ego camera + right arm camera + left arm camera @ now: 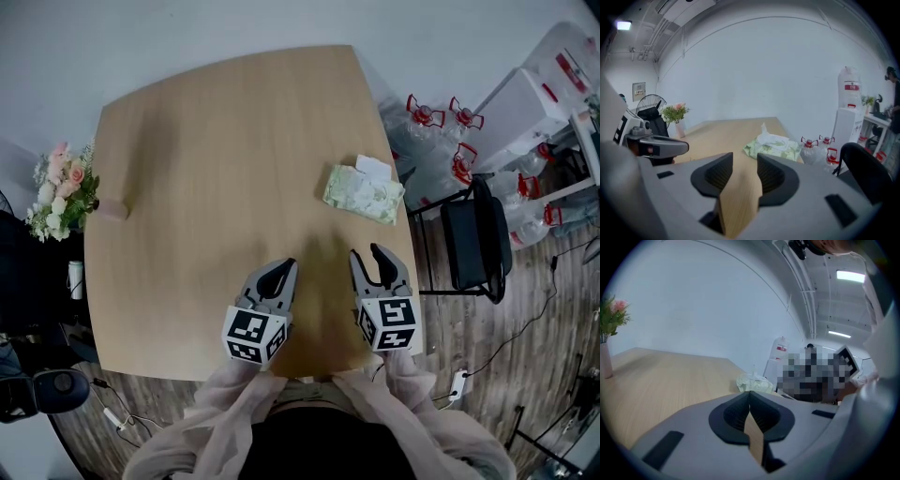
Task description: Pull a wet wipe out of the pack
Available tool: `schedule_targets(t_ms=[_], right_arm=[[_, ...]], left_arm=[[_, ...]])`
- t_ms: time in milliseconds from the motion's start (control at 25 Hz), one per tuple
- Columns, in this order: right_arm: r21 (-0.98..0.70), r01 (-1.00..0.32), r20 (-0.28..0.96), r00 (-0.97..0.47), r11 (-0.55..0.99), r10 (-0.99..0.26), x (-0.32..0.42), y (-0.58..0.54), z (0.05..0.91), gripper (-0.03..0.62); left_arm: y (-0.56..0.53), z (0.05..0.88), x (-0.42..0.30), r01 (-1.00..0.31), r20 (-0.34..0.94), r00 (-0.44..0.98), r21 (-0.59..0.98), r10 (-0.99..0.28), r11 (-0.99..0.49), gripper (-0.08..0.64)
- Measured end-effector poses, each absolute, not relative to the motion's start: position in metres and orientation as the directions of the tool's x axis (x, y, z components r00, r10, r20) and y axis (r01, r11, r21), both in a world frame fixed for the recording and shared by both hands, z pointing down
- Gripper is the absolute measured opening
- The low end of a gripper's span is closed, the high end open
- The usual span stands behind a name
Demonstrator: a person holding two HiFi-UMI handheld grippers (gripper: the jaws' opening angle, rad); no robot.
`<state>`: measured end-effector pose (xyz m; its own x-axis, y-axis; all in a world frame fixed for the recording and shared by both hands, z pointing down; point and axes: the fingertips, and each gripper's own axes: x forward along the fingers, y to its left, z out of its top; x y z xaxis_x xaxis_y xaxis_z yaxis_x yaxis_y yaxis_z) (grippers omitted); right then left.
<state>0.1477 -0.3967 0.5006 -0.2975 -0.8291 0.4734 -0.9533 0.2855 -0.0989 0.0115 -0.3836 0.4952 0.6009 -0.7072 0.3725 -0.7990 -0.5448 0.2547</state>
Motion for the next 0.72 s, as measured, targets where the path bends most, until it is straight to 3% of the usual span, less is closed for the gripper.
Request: schedule_targets(t_ms=[720], right_arm=[[-0.023, -0.951, 0.486, -0.279, 0.307, -0.828, 0.164, -0.458, 0.517, 0.17]], left_arm=[[-0.418, 0.512, 0.018, -0.811, 0.396, 0.584, 0.268, -0.708, -0.52, 0.012]])
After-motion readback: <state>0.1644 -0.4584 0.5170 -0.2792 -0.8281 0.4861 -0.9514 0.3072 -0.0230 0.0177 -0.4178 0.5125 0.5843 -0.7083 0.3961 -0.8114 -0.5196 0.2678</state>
